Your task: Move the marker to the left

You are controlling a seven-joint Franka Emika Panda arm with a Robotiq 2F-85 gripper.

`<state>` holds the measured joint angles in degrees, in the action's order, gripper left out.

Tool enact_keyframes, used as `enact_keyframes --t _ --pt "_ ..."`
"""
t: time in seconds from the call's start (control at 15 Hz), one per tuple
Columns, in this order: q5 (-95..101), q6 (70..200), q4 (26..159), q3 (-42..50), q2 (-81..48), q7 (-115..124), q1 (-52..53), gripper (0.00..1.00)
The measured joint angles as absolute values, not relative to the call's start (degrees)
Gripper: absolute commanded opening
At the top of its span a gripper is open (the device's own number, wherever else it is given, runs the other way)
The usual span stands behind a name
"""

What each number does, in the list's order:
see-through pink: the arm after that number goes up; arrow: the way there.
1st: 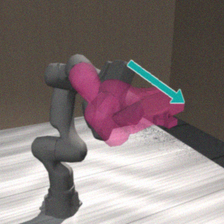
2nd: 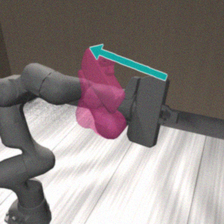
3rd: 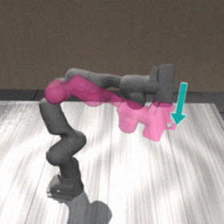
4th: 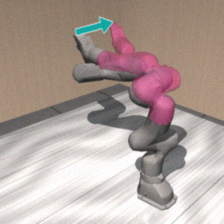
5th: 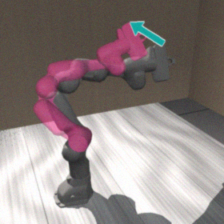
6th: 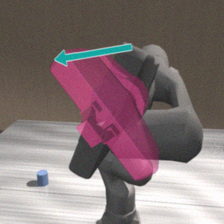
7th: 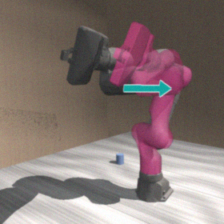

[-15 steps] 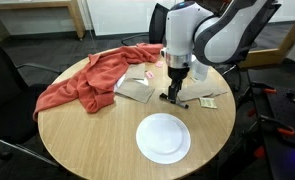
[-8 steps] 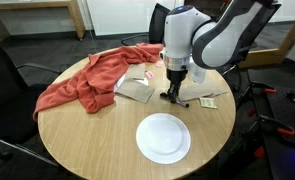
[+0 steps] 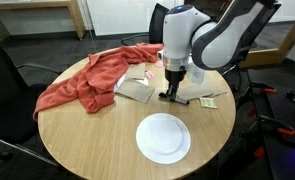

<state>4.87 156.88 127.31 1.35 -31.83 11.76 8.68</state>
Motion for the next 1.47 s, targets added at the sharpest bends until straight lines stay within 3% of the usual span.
enact_keyframes --t 0.33,0.87,1.47 --pt "5.0 155.8 124.5 1.2 -30.5 11.1 8.9 0.05" --pt "6.1 143.2 113.5 -2.6 -30.7 -4.2 8.5 0.05" --pt "10.4 137.3 98.3 -6.7 -40.9 -24.5 8.0 0.05"
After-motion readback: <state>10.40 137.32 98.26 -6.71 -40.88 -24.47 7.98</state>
